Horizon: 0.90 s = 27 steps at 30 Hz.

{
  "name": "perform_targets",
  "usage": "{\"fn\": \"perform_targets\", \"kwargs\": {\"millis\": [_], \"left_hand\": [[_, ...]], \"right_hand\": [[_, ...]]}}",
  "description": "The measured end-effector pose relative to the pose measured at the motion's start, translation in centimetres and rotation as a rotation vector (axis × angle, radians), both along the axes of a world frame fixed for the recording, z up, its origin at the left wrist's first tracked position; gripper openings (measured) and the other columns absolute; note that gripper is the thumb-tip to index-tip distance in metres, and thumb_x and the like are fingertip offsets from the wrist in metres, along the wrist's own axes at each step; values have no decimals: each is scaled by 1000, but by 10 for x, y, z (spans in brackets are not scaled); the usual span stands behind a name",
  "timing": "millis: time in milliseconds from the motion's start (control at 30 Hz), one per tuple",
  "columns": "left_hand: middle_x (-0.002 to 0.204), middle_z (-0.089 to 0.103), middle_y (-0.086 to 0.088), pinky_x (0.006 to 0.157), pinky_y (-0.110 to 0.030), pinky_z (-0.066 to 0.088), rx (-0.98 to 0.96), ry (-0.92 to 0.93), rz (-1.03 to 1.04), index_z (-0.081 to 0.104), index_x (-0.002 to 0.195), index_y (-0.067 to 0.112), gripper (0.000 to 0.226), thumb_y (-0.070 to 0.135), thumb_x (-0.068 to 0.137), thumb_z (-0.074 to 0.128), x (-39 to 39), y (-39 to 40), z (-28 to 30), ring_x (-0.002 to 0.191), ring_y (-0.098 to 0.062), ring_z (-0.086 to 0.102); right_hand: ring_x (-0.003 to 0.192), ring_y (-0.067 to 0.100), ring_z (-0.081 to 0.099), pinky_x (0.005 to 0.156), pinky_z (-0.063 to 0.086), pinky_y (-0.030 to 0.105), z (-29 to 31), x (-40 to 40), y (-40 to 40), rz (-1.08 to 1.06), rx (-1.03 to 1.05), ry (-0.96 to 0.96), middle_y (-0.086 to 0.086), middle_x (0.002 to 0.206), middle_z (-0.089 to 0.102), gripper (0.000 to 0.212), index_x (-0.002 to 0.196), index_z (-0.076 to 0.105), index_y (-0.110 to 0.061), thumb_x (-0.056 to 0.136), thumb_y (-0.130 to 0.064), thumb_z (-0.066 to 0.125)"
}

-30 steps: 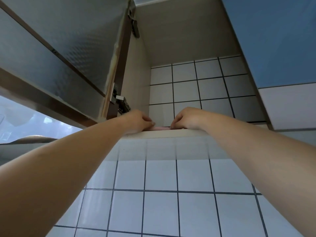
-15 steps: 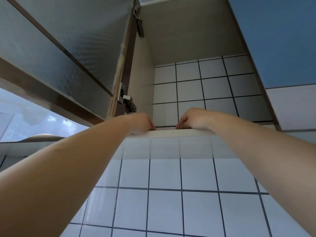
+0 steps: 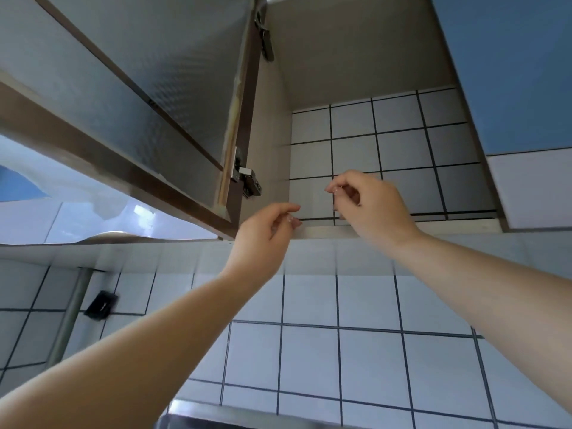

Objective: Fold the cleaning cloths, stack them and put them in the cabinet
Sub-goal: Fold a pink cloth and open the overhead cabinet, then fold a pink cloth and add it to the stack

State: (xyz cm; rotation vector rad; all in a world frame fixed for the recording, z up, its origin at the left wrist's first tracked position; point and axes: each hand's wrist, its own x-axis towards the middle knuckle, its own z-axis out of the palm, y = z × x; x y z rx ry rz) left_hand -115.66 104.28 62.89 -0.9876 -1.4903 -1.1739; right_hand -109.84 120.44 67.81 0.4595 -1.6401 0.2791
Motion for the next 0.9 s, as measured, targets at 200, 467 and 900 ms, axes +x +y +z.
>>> {"fn": "perform_targets", "kwargs": {"millis": [200, 467, 900], "left_hand": [[90, 68, 9, 84, -17, 48, 111, -173, -148, 60, 101, 32, 28, 9, 96, 43, 28, -31, -67, 90, -3, 64], [78, 68, 13, 87, -23, 50, 41, -378, -57, 62, 104, 26, 28, 3, 92, 51, 99, -137, -164, 88, -5, 66], [78, 71, 7, 73, -14, 50, 211, -701, 288, 65, 94, 23, 22, 4, 85, 61, 334, -368, -312, 76, -1, 65]], "right_hand": [[61, 2, 60, 58, 52, 18, -71, 10, -30, 424, -108, -214, 0, 75, 65, 25, 83, 61, -29, 93, -9, 50], [67, 4, 63, 62, 53, 20, -175, 42, -126, 763, -191, -596, -6, 77, 65, 22, 94, 62, -23, 96, -8, 46], [70, 7, 65, 62, 54, 24, -318, 185, -362, 1229, 1, -1071, -7, 80, 68, 25, 90, 64, -27, 94, -7, 50]]}}
